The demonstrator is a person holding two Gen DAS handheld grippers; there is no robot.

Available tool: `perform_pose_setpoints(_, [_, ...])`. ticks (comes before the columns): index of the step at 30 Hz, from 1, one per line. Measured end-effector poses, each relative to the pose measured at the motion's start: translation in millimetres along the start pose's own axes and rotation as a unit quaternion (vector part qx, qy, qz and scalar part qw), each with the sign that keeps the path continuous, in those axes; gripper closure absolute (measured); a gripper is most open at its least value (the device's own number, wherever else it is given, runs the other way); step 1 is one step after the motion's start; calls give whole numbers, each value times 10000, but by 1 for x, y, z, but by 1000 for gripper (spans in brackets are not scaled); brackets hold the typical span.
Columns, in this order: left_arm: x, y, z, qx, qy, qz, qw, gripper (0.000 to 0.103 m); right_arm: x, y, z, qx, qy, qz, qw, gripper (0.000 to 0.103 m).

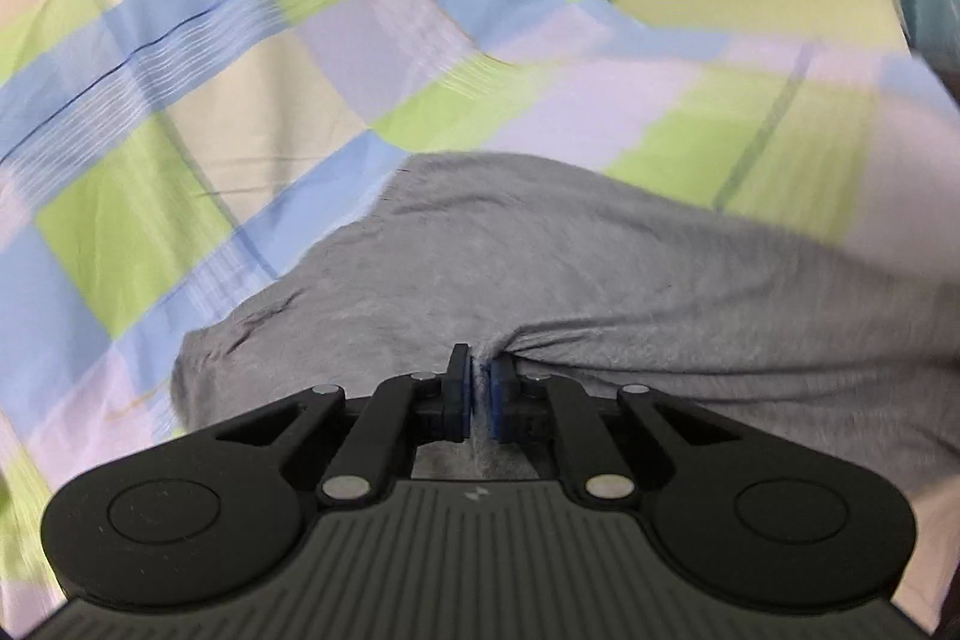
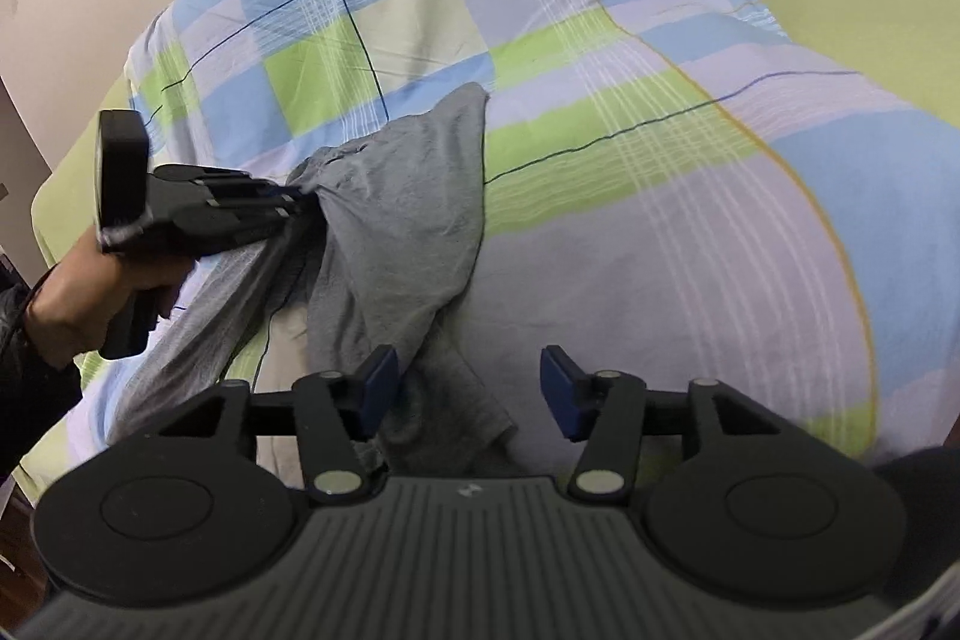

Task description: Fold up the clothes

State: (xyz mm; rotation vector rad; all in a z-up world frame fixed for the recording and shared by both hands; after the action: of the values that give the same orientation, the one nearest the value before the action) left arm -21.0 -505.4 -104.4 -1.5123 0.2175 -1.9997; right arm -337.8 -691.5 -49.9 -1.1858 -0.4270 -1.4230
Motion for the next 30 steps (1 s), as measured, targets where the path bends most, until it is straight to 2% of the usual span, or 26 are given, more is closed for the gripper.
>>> perform_pose_setpoints(1, [-2,-6,8,19,-139,-39,9999,96,2,1,-3,40,74,-52,10000,54])
perform_pose_setpoints(5, [-10,-19,17,86,-57,50,9999,96,27,17,-9,156,52,-230,9996,54])
perform_pose_setpoints(9, [-23,-26,28,184,-239,173,9994,96,64,62,-9,372,-317,-266,9984,53])
perform_pose_setpoints(11, [-29,-28,31,44,-428,197,9989,96,81,102,-5,511,-537,-105,9972,53])
perform_pose_setpoints(13, [-33,-25,28,-46,-334,265,9991,96,95,138,-1,600,-638,12,9962,53])
perform_pose_setpoints(18, [-39,-19,31,-68,-405,295,9987,96,113,217,3,795,-337,594,9945,54])
perform_pose_setpoints(24, [-48,-17,34,-92,-460,330,9984,96,116,261,7,905,40,857,9922,54])
perform_pose_setpoints(25, [-50,-16,32,-124,-491,328,9982,96,115,267,9,983,72,967,9904,65])
perform_pose_setpoints(26, [-50,-14,32,-131,-476,321,9983,96,115,273,11,1044,78,1071,9887,103])
perform_pose_setpoints(28, [-48,-10,30,-151,-482,267,9984,96,120,274,12,989,-56,1100,9890,102])
perform_pose_setpoints(30, [-45,-6,27,-216,-509,193,9983,96,138,258,12,622,-437,647,9950,102])
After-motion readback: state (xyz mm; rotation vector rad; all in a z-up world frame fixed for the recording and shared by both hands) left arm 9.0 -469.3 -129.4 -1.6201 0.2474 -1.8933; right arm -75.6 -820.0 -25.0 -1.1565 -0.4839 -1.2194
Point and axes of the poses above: each gripper's, at about its wrist camera, not at the fingertips, and y roughly the way its jaws point, z to its left, x to its top, the point moved 3 cm from there along y, roughly the way its jaws point, and after that the axes turned 10 degrees about -z, right-handed, at the moved point
